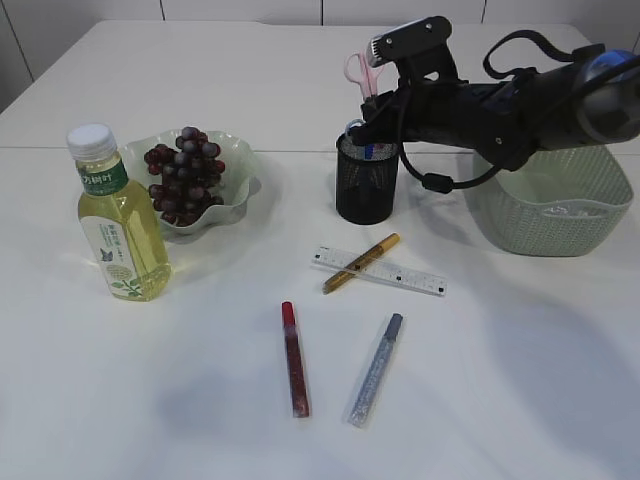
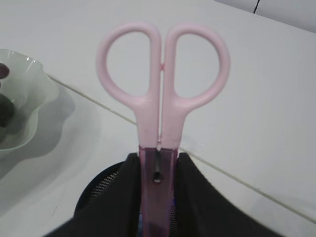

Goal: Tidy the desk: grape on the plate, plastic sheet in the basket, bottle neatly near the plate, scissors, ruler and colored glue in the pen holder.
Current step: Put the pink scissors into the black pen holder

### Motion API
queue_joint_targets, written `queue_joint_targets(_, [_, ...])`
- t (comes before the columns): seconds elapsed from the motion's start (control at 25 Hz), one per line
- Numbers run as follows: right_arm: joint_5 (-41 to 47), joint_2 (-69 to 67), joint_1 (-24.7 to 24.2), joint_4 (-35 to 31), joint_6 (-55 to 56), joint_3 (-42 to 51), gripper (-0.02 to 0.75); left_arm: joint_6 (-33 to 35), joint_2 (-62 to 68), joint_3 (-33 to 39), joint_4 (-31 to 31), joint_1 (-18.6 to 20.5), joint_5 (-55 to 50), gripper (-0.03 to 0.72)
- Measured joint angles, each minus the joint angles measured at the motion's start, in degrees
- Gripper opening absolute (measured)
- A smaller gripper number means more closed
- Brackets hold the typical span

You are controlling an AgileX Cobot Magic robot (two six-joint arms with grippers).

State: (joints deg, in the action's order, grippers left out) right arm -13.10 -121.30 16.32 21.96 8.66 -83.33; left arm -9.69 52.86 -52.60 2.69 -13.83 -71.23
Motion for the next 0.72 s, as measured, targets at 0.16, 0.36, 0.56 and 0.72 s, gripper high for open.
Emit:
queue_joint_targets(0.16, [0.60, 0.00, 0.00, 0.00, 0.11, 0.00, 0.180, 0.00, 0.00, 0.00, 0.00, 0.00, 0.00, 0.487])
queue_joint_targets(0.36, [0.37, 0.00, 0.00, -0.11, 0.35, 0.00, 0.210, 0.00, 0.00, 0.00, 0.00, 0.00, 0.00, 0.487])
queue_joint_targets(0.56, [0.01, -0.30, 0.00, -0.11, 0.46, -0.03, 0.252, 0.00, 0.00, 0.00, 0.00, 0.00, 0.00, 0.487])
queue_joint_targets(0.72, [0.01, -0.52, 0.00, -0.11, 0.57, -0.27, 0.282, 0.00, 0.00, 0.00, 0.00, 0.00, 0.00, 0.487])
